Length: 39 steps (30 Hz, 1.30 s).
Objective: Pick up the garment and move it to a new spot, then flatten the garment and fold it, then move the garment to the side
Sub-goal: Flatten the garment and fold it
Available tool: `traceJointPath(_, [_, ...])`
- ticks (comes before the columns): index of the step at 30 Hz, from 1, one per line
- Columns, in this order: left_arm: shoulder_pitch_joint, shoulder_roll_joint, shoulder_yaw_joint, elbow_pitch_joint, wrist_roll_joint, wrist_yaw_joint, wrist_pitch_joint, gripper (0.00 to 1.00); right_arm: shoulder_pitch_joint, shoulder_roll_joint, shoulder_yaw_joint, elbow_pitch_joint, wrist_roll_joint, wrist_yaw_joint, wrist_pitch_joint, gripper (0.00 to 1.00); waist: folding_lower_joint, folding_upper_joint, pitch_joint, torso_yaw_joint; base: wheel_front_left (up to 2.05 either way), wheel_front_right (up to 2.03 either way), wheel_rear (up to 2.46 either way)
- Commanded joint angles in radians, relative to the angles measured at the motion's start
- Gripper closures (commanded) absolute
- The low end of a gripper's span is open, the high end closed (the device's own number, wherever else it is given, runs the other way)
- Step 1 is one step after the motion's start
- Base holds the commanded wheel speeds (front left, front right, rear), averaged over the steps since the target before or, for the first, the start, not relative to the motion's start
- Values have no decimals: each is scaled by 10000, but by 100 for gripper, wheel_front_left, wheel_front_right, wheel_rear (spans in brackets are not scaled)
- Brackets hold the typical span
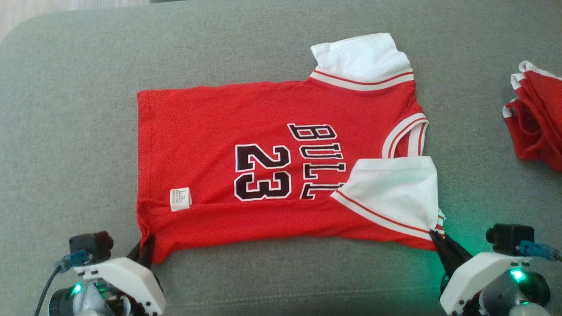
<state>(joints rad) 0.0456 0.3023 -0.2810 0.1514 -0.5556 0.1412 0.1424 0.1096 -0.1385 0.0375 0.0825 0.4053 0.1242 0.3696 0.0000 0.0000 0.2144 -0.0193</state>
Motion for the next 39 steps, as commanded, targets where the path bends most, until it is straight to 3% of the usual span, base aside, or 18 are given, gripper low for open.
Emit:
traceJointPath(1, [-178, 270, 449, -272, -20, 126, -57, 100, -3, -103, 97, -358, 92, 65, 28, 90, 0, 0, -45, -14, 0, 0, 0])
traceJointPath(2, [-175, 262, 469, -272, 21, 180, -149, 54, 51, -70, 93, -394, 73, 65, 68, 53, 0, 0, -76, -20, 0, 0, 0])
traceJointPath(3, [-168, 261, 460, -239, 70, 223, -199, 0, 95, -23, 78, -422, 51, 65, 99, 0, 0, 0, -116, -30, 0, 0, 0])
traceJointPath(7, [-126, 269, 442, -171, 538, 589, -750, 0, 88, 64, 50, -765, -246, 65, -250, 0, 0, 0, -287, -101, 0, 0, 0])
traceJointPath(12, [-172, 34, 505, -711, 1357, 1348, -2173, 0, -262, -53, -76, -1555, -863, 65, -1851, 0, 0, 0, -535, -131, 0, 0, 0])
traceJointPath(15, [-326, -90, 450, -1130, 1658, 1521, -2773, 0, -466, -129, -137, -1908, -1281, 65, -2454, 0, 0, 0, -650, -118, 0, 0, 0])
traceJointPath(21, [-673, -77, 388, -1554, 1967, 1523, -3388, 0, -714, -84, -8, -2568, -1699, 65, -2987, 0, 0, 0, -780, -137, 0, 0, 0])
traceJointPath(33, [-898, -36, 249, -1773, 2018, 1555, -3240, 0, -914, -16, 187, -2999, -1624, 65, -2986, 0, 0, 0, -649, -217, 0, 0, 0])
traceJointPath(39, [-2057, -103, 59, -1235, 1827, 1124, -2882, 0, -1118, 11, 176, -3021, -1474, 65, -2990, 0, 0, 0, -42, -193, 0, 0, 0])
